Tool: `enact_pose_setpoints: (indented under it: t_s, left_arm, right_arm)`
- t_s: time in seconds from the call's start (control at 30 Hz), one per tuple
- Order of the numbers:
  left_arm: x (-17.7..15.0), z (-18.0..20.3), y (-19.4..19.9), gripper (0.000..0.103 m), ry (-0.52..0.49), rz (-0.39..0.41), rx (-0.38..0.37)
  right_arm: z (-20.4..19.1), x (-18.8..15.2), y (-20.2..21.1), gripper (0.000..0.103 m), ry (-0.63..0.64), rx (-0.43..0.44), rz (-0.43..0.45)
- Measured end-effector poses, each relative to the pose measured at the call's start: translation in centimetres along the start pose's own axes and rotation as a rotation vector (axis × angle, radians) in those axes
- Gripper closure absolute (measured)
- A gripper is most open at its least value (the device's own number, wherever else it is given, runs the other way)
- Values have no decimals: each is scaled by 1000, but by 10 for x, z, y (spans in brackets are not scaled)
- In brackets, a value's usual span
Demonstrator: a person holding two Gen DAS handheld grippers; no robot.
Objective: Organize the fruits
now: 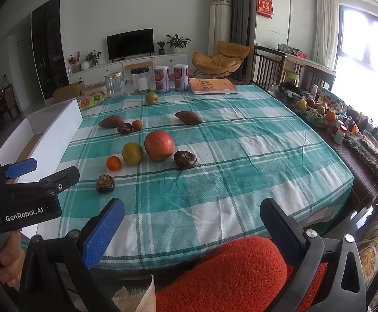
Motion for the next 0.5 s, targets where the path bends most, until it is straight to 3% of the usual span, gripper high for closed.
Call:
enact_pose_setpoints:
  t_s: [0.5]
  left_arm:
    - [-2,0,-1,2,6,-4,-5]
  right_arm:
    - [0,0,0,0,1,1,-1]
Point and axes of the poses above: each gripper's, at about its wrist camera, not at the fingertips, and y roughly against the way its jaws point, z to its right, x to its top, the point moved 7 cm from there along -y, roughly the way its jaws point, and after that the axes turned 9 degrees about z, right-handed, at the moved point
